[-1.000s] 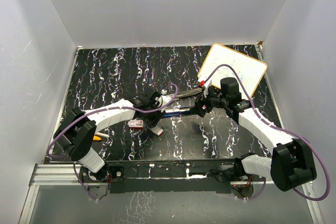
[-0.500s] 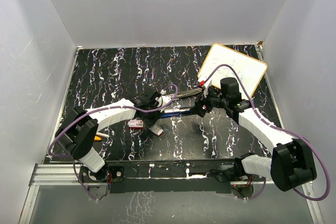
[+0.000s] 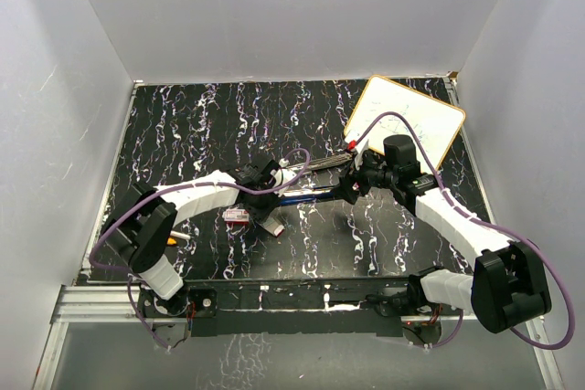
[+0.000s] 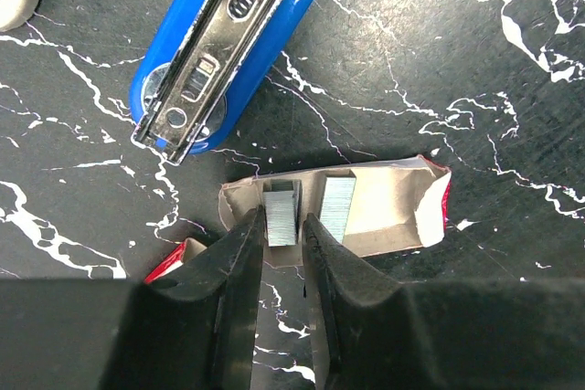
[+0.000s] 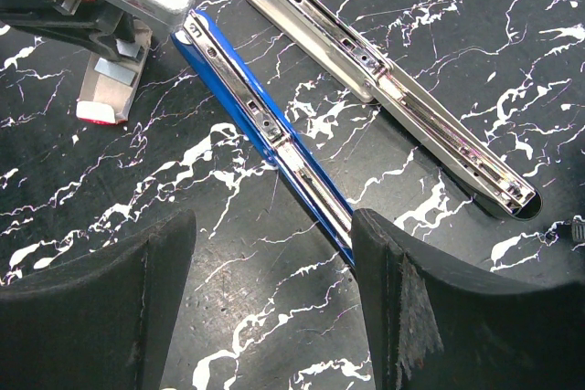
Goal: Load the staples into the stapler
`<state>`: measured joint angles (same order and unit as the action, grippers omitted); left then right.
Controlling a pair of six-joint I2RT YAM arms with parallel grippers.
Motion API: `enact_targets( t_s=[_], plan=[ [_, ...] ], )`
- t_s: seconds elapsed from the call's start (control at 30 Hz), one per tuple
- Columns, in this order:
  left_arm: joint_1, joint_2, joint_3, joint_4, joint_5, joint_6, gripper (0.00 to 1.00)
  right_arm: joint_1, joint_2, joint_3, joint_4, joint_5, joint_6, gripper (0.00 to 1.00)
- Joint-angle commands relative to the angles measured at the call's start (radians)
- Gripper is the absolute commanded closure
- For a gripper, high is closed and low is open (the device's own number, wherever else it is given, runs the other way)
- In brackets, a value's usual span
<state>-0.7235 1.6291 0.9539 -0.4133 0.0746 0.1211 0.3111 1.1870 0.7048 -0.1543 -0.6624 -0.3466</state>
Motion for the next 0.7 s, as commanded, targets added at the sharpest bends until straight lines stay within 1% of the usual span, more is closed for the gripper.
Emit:
enact_targets(
  t_s=[0.0, 0.57, 0.67],
  plan=[
    [0.005, -0.005, 0.025, -0.024, 0.025, 0.006, 0.78, -0.007, -0.011, -0.005, 0.050, -0.019, -0.011, 0.29],
    [0.006, 0.029, 0.023, -0.027, 0.024, 0.014, 0.78, -0.007, -0.016, -0.005, 0.050, -0.018, -0.011, 0.28],
    [0.006, 0.019, 0.022, -0.026, 0.028, 0.015, 0.80, -0.007, -0.016, -0.005, 0.050, -0.017, -0.011, 0.28]
  ],
)
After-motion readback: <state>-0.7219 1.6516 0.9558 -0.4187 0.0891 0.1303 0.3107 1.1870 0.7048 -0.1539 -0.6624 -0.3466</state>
